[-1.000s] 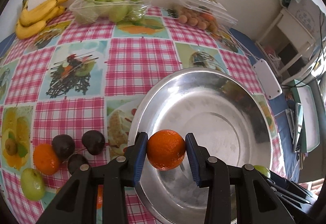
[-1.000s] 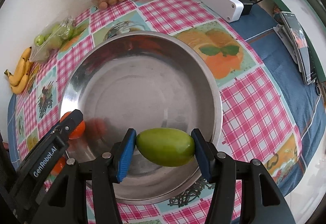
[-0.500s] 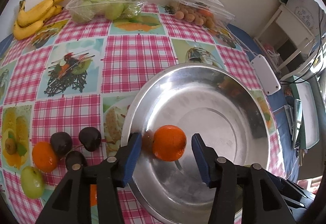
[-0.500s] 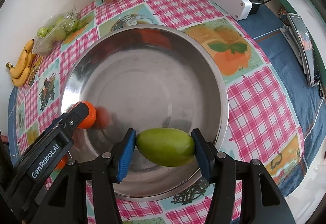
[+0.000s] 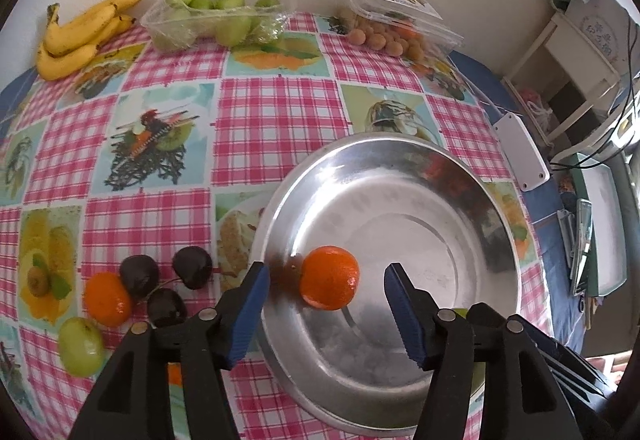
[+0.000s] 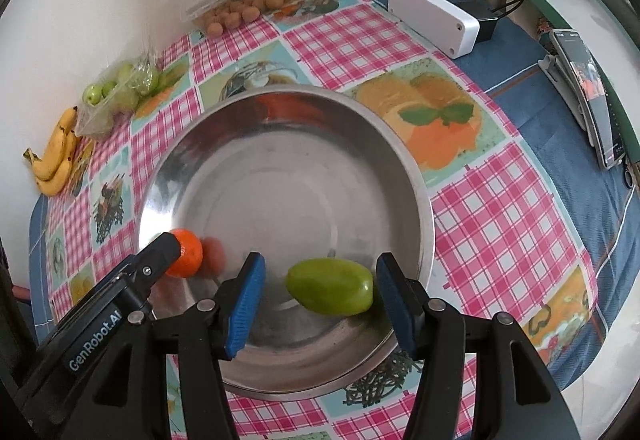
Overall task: Organize fruits
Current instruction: 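Open the left tool dropping the orange while the right tool releases the mango into the bowl, then withdraw both open tools from the bowl toward the fruit cluster, then grasp a stemmed orange with the right tool while the left tool grasps a green mango, then lift the held orange and mango off the cloth with both tools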
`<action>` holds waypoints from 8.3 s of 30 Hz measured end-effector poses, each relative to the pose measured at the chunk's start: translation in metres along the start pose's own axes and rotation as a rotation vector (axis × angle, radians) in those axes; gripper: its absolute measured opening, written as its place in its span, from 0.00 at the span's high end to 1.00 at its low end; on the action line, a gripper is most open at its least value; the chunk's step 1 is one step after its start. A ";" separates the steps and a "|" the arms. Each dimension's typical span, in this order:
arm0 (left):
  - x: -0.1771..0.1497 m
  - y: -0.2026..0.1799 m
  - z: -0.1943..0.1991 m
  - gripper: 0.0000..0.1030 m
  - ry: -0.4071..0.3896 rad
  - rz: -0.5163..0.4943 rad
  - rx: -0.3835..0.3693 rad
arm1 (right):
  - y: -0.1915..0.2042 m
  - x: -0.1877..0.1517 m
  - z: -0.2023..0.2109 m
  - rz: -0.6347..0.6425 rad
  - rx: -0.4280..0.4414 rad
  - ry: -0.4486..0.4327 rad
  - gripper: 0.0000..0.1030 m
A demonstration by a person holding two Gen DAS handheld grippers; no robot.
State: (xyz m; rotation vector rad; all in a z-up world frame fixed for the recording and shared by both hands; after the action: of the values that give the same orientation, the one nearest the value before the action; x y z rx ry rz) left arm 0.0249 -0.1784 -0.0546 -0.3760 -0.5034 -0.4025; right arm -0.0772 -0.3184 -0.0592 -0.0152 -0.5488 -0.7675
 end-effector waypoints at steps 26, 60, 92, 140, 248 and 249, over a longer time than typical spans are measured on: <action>0.010 0.072 0.019 0.19 -0.006 0.013 0.356 | 0.017 -0.011 -0.005 0.071 0.022 0.033 0.29; 0.013 0.083 0.047 0.00 -0.099 -0.025 0.392 | 0.039 -0.015 0.000 0.149 0.082 0.006 0.00; -0.015 0.166 0.125 0.00 -0.068 0.121 0.640 | 0.082 -0.030 0.038 0.234 0.088 -0.155 0.00; -0.025 0.205 0.096 0.00 -0.021 0.316 0.349 | 0.180 -0.084 0.008 0.440 0.191 0.044 0.37; -0.038 0.194 0.054 0.57 0.061 0.310 0.215 | 0.182 -0.083 -0.005 0.402 0.305 0.147 0.65; -0.035 0.194 0.059 0.57 0.044 0.305 0.215 | 0.181 -0.082 -0.003 0.400 0.308 0.143 0.65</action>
State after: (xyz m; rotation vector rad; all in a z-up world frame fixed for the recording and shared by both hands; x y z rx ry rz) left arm 0.0625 0.0231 -0.0730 -0.2302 -0.4329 -0.0600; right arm -0.0035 -0.1338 -0.0681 0.2079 -0.5017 -0.2874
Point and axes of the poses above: each gripper's, at about its wrist camera, not at the fingertips, and z roughly against the way its jaws point, y to its left, x to its top, the point moved 5 cm from there along -z, roughly the way its jaws point, and after that the axes turned 10 degrees about -y, right-handed, at the moved point
